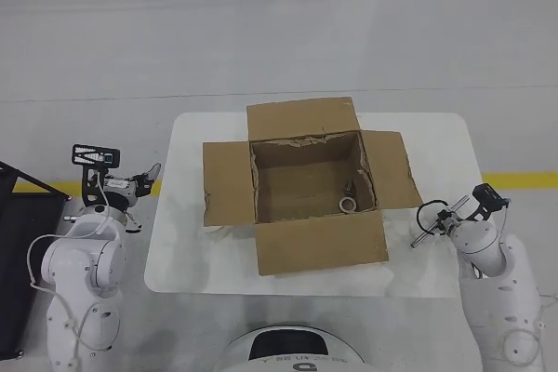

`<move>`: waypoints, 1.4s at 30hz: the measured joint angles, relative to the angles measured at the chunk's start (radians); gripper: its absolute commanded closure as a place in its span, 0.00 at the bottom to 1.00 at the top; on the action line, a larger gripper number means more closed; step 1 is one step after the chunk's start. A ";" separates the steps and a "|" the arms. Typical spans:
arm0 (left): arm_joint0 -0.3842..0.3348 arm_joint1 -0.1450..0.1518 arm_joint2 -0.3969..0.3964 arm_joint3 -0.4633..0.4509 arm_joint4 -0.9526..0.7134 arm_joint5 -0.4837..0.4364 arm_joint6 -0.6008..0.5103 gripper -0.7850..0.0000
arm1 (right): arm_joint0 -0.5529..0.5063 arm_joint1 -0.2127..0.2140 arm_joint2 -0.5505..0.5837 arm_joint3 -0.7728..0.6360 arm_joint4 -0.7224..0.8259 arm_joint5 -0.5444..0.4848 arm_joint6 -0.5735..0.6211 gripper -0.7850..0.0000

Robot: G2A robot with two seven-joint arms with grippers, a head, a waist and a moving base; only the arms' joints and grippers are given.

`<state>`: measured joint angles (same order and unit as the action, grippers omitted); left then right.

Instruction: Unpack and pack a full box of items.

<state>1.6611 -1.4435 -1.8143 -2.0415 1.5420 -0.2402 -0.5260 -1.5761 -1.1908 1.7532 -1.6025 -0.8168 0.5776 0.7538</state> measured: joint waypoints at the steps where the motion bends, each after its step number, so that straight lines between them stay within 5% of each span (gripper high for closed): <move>1: 0.000 0.000 0.000 0.000 0.000 0.000 0.000 0.00 | 0.003 0.000 -0.001 0.004 -0.003 0.001 0.003 1.00; 12: 0.000 0.000 0.000 0.000 0.000 0.000 0.000 0.00 | -0.004 0.002 0.000 0.023 -0.011 0.008 0.020 1.00; 22: 0.000 0.000 0.000 0.000 0.000 0.000 0.000 0.00 | -0.002 0.004 -0.002 0.027 -0.016 0.008 0.032 0.69; 42: 0.000 0.000 0.000 0.000 0.000 0.000 0.000 0.00 | -0.196 -0.012 0.087 -0.202 0.096 -0.005 -0.127 0.63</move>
<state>1.6611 -1.4435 -1.8143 -2.0415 1.5420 -0.2402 -0.5260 -1.7724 -1.2023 1.8399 -1.8042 -0.7208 0.5727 0.6266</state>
